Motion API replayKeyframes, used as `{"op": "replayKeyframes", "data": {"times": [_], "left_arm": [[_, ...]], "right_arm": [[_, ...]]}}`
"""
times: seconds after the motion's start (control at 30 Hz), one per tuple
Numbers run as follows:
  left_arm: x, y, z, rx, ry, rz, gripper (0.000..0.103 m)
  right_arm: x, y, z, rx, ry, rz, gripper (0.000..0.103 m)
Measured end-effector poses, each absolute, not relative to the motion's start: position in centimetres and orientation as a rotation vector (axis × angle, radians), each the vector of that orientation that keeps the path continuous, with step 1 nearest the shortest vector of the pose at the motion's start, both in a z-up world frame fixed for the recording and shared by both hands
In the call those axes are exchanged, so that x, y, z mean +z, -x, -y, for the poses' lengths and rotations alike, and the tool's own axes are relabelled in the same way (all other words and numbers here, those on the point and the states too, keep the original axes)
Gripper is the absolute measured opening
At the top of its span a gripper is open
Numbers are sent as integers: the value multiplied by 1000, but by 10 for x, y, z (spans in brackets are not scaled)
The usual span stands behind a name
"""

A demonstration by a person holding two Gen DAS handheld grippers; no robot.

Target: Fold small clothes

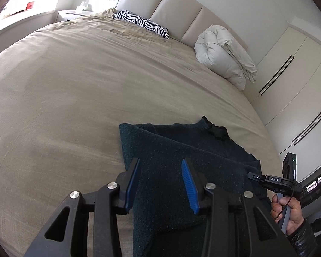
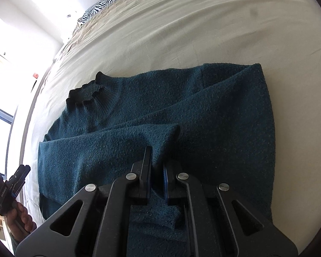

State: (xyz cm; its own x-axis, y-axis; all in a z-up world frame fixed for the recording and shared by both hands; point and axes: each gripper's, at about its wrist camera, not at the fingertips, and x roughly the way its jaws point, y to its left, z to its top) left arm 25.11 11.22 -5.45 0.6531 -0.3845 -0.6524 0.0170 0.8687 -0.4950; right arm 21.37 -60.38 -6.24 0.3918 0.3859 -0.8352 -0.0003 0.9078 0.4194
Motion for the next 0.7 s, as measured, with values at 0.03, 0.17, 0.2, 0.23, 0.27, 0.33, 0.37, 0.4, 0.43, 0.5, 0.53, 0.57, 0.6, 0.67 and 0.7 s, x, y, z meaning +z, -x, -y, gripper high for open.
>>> {"op": "replayKeyframes", "data": {"times": [0.03,0.17,0.2,0.23,0.27,0.33,0.37,0.4,0.43,0.5,0.53,0.57,0.6,0.67,0.7], "left_arm": [[-55,-258,-109,-250,473,-841,42],[-75,-289,-102,-271,465,-900,42],[-84,-297,-104,-267,473,-928,41],[-95,-304,-108,-252,486,-956,37],[-105,-308,-113,-251,513,-962,22],[-116,-311,-127,-269,587,-953,12],[-120,-312,-132,-281,620,-957,10],[-121,-313,-136,-289,639,-960,8],[-122,-312,-138,-297,643,-961,6],[-120,-308,-136,-306,624,-954,6],[-118,-304,-134,-309,618,-953,5],[-116,-299,-133,-314,615,-952,6],[-113,-294,-131,-320,610,-952,8],[-109,-280,-127,-330,592,-941,16],[-106,-271,-126,-325,579,-937,17]], "right_arm": [[-64,-213,604,255,-386,-1142,7],[-70,-210,607,269,-398,-1116,7],[-71,-209,607,273,-402,-1110,7],[-72,-208,608,279,-408,-1104,7],[-73,-208,610,284,-415,-1101,7],[-75,-208,612,297,-432,-1094,7],[-77,-208,614,303,-441,-1089,7],[-78,-208,615,309,-450,-1086,7],[-79,-209,617,315,-463,-1083,7],[-82,-209,620,321,-493,-1077,7],[-83,-208,621,323,-506,-1074,7],[-83,-208,622,324,-514,-1069,7],[-83,-207,622,326,-519,-1064,7],[-83,-205,624,330,-532,-1056,7],[-82,-203,625,330,-539,-1051,7]]}}
